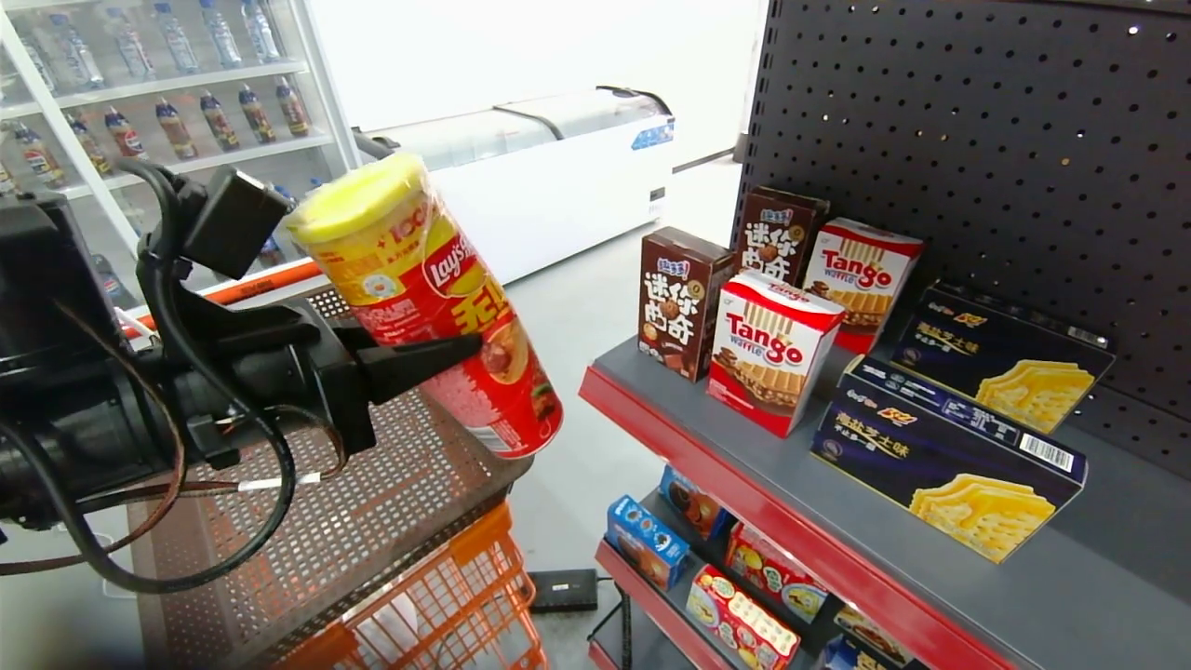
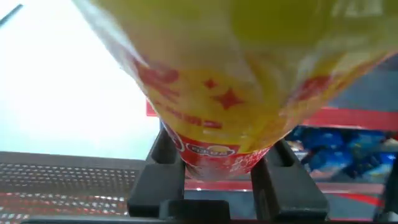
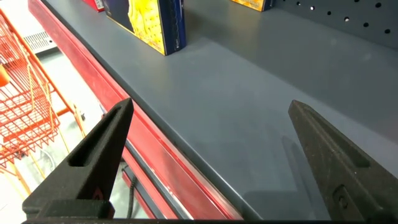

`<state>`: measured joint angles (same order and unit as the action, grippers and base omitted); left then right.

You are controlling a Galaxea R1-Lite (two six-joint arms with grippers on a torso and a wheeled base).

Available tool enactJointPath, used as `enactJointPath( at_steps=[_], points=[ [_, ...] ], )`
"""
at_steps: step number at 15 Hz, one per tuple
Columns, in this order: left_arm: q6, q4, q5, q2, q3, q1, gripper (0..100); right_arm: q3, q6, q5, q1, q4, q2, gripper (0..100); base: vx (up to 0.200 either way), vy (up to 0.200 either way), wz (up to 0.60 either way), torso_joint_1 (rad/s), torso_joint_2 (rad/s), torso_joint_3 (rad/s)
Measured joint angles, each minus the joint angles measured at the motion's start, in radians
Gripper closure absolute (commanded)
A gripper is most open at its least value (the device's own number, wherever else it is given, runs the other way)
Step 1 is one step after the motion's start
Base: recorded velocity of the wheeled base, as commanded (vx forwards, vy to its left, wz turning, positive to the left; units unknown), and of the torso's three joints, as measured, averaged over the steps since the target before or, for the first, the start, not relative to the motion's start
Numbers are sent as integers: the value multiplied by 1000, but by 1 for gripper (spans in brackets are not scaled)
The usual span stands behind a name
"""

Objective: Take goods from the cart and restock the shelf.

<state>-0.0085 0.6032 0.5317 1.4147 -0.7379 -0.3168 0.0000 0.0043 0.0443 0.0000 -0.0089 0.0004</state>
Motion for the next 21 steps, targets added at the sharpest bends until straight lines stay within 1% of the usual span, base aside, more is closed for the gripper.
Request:
enactJointPath(
  at_steps=[2,4,5,6,9,10,13,19,21],
  points=[
    [0,-37,13,-29,23,-18,100,0,0,0,-1,0,0,0,0,0,0,0,0,0],
    [3,-127,46,-77,32,-37,100,0,0,0,0,0,0,0,0,0,0,0,0,0],
    [9,-188,54,-105,37,-55,100,0,0,0,0,0,0,0,0,0,0,0,0,0],
    [20,-218,57,-125,39,-76,100,0,0,0,0,0,0,0,0,0,0,0,0,0],
    [60,-234,58,-157,43,-126,100,0,0,0,0,0,0,0,0,0,0,0,0,0],
    [64,-233,60,-161,44,-146,100,0,0,0,0,0,0,0,0,0,0,0,0,0],
    [66,-232,63,-165,55,-182,100,0,0,0,0,0,0,0,0,0,0,0,0,0],
    [75,-231,67,-174,143,-229,100,0,0,0,0,0,0,0,0,0,0,0,0,0],
    [75,-231,66,-182,154,-241,100,0,0,0,0,0,0,0,0,0,-600,2,0,2]
  ],
)
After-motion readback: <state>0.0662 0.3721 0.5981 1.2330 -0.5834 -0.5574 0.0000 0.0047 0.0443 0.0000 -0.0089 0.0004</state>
